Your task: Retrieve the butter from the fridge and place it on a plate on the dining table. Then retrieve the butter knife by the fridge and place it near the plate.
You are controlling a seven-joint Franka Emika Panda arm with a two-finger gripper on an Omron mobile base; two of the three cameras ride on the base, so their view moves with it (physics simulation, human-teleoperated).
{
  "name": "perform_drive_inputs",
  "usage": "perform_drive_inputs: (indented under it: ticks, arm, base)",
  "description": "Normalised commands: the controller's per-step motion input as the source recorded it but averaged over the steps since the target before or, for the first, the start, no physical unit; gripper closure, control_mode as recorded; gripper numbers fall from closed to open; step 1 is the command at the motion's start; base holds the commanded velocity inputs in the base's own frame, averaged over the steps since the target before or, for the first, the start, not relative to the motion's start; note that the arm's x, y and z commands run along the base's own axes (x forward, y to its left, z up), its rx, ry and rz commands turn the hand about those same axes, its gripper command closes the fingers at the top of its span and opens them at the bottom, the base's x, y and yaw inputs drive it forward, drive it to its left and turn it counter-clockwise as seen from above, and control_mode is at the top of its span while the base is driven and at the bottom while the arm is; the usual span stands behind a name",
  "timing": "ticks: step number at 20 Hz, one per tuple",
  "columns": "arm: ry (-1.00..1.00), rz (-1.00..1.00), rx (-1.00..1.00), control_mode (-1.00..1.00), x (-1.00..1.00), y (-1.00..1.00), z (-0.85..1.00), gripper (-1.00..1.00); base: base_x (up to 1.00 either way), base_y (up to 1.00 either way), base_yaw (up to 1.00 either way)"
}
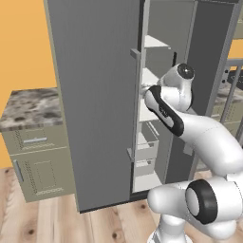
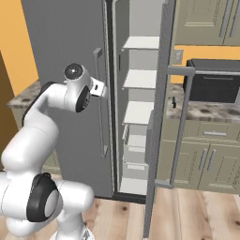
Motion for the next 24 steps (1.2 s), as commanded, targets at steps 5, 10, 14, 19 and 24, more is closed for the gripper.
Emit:
perform_drive_inputs:
  ticks: [5,10,14,19,24]
  arm:
    - [0.0,-0.03,-0.2,-1.0,0.14,0.17,0.07,-1.0]
    - [0.0,0.0,-0.04,-1.0,0.16,0.29,0.09,-1.0]
    - [0.0,0.0,-0.01,-1.0,0.22,0.1,0.06,-1.0]
    - [0.0,0.0,0.0,-1.0,0.32,0.0,0.0,-1.0]
    - [0.0,0.0,0.0,-1.0,0.51,0.0,0.0,-1.0]
  base:
    - [0.0,0.0,0.0]
    - [0.0,0.0,0.0]
    - [0.0,0.0,0.0]
    - [0.0,0.0,0.0]
    - [0.0,0.0,0.0]
